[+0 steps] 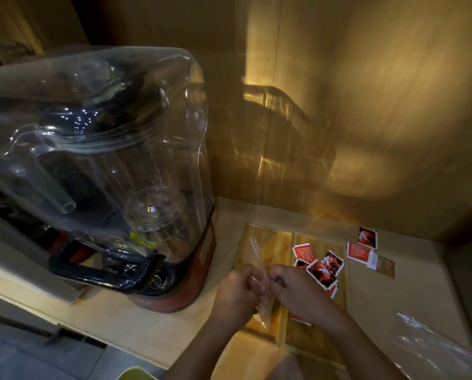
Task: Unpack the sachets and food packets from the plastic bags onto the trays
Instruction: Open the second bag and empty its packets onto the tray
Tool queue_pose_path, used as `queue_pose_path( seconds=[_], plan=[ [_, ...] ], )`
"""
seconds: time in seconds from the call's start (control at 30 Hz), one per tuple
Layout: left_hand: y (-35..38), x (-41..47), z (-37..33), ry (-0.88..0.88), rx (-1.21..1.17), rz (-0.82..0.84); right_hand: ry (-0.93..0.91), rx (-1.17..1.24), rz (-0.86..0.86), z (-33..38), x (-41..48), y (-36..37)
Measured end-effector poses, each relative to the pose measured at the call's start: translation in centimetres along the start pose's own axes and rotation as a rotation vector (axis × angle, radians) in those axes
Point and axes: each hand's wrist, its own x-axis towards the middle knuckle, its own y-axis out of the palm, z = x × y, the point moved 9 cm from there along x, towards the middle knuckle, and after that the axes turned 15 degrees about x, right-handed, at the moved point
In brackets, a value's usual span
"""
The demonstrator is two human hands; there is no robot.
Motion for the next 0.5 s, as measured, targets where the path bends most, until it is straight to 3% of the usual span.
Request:
queue_pose_path(
  seconds=[0.17, 0.33, 0.5],
  plan=[
    [-2.7, -0.8, 0.8, -0.125, 0.261, -0.246, 0.075, -0.058, -0.247, -0.7, -0.2, -2.7],
    [-1.3, -0.2, -0.8, 0.048, 0.218, -0.102, -0.026, -0.091, -0.073, 0.3, 0.0, -0.1],
    [-2.0, -0.3, -0.8, 0.066, 0.330, -0.197, -0.101, -0.194, -0.143, 1.6, 0.0, -0.9]
  ],
)
